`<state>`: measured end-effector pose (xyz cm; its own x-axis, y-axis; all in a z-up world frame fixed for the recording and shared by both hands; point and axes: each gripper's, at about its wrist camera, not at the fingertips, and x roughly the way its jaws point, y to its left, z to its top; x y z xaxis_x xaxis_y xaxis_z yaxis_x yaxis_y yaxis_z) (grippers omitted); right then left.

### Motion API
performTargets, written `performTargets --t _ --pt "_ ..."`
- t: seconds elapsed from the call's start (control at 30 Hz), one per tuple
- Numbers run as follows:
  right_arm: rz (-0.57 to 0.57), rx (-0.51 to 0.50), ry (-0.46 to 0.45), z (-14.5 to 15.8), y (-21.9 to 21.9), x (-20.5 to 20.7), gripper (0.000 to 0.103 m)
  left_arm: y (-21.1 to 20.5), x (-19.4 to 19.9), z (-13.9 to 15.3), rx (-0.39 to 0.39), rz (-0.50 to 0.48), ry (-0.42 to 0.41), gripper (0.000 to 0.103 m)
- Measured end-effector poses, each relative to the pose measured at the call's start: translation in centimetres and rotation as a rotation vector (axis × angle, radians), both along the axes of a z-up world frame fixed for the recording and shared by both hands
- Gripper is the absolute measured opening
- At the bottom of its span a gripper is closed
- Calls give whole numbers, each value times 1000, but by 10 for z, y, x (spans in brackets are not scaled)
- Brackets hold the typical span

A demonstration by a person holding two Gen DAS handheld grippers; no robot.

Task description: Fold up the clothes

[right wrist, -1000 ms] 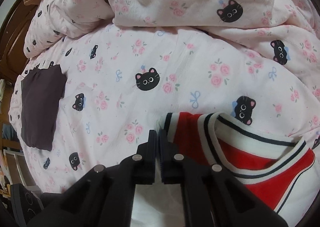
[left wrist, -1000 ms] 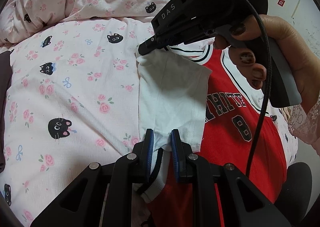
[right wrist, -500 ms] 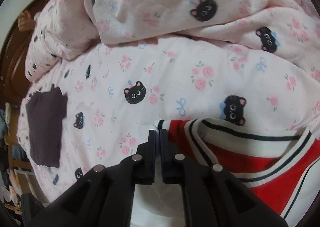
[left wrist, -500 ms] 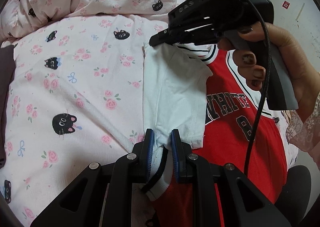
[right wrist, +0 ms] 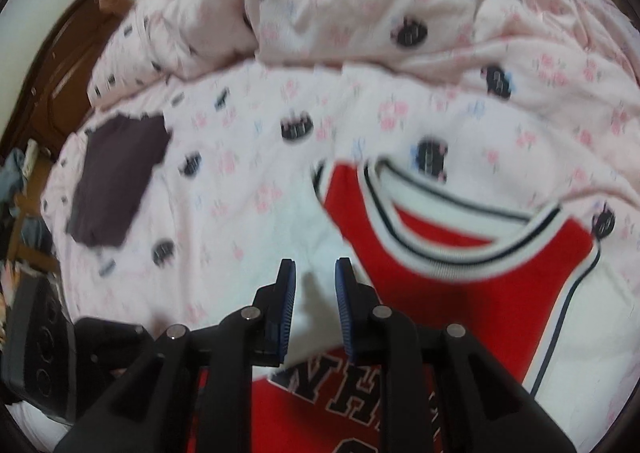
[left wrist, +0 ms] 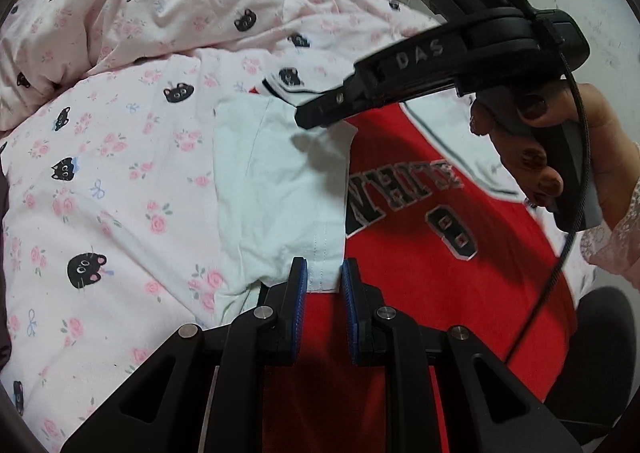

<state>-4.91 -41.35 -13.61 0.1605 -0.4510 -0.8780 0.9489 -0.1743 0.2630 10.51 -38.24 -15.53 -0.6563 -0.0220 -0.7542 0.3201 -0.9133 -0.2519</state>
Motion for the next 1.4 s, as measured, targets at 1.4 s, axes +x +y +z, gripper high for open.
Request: performTargets --t 1.4 --pt "-304 -86 41 28 139 -99 46 42 -15 52 -107 -15 186 54"
